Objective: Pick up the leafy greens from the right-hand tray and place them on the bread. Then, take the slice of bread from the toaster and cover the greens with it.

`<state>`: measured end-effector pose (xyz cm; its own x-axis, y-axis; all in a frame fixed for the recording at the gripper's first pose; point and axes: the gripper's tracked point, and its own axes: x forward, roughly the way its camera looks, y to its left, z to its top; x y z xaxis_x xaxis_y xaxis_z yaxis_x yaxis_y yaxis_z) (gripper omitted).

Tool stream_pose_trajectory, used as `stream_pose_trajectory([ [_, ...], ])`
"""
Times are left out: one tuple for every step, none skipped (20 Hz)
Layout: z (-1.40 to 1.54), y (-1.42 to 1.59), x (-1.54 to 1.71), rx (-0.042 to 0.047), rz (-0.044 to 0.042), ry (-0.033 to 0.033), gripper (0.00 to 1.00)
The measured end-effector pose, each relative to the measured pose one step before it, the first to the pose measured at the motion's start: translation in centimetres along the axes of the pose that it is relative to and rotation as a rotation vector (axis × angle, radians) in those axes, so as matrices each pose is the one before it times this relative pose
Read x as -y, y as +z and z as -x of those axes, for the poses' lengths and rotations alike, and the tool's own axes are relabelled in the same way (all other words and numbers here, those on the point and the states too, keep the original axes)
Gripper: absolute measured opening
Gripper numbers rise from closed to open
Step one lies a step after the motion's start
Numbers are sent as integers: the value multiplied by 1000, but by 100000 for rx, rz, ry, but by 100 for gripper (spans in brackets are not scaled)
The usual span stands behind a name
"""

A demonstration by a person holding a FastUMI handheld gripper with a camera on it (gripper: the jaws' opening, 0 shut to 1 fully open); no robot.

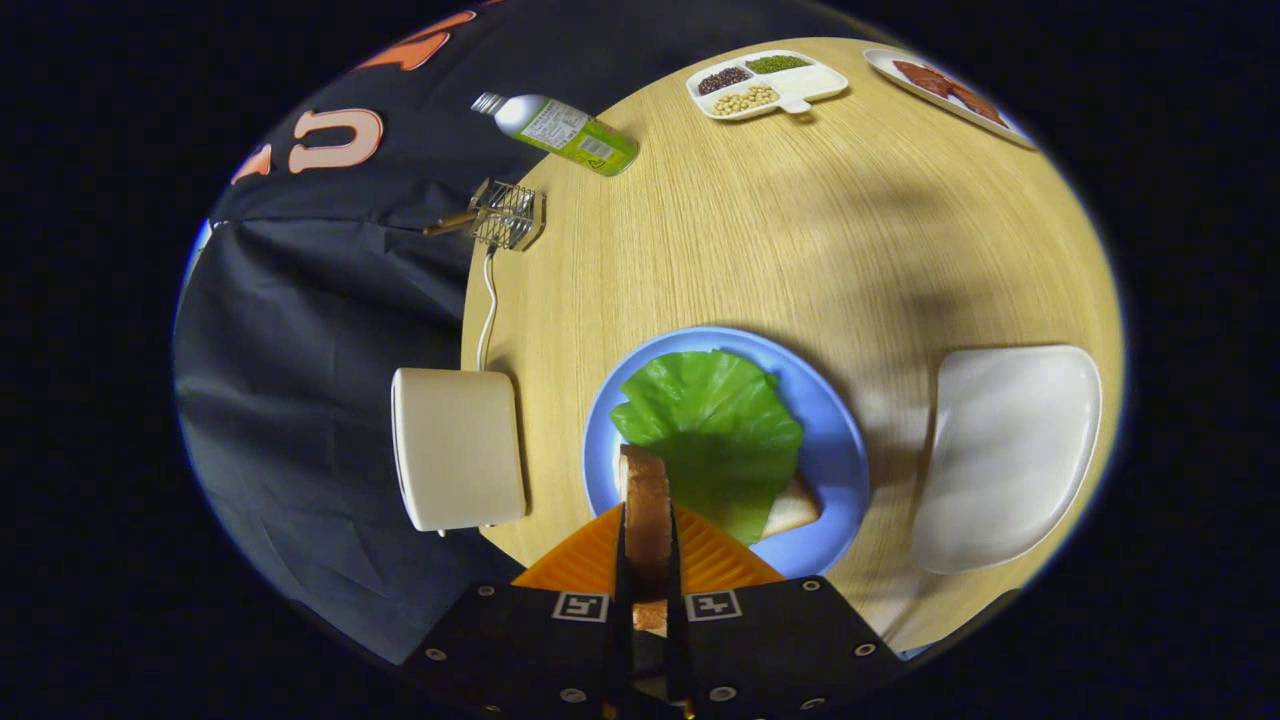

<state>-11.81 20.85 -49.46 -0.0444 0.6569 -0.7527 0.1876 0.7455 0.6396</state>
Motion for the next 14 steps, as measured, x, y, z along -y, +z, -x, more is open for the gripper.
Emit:
stream_pose_trajectory([
  [-213, 292, 51, 674, 1816, -883, 14],
  [100, 91, 136, -75, 2474, -1188, 15],
  [-96, 245, 179, 516, 2487, -1537, 16],
  [-59, 321, 301, 1274, 2785, -2328, 19],
  [-13, 455, 378, 1832, 2813, -2662, 22],
  [-105, 358, 403, 1876, 2685, -2836, 30],
  [20, 451, 449, 2089, 2681, -2809, 33],
  [45, 635, 427, 3072, 2477, -2840, 42],
  [157, 492, 395, 2321, 1957, -2074, 49],
  [245, 441, 12, 2257, 732, -323, 56],
  [354, 554, -185, 2475, -973, 630, 62],
  [412, 798, -255, 3692, -1195, 816, 68],
  [144, 890, -137, 4291, -817, 62, 71],
  [800, 1059, 37, 4338, -75, -287, 75],
])
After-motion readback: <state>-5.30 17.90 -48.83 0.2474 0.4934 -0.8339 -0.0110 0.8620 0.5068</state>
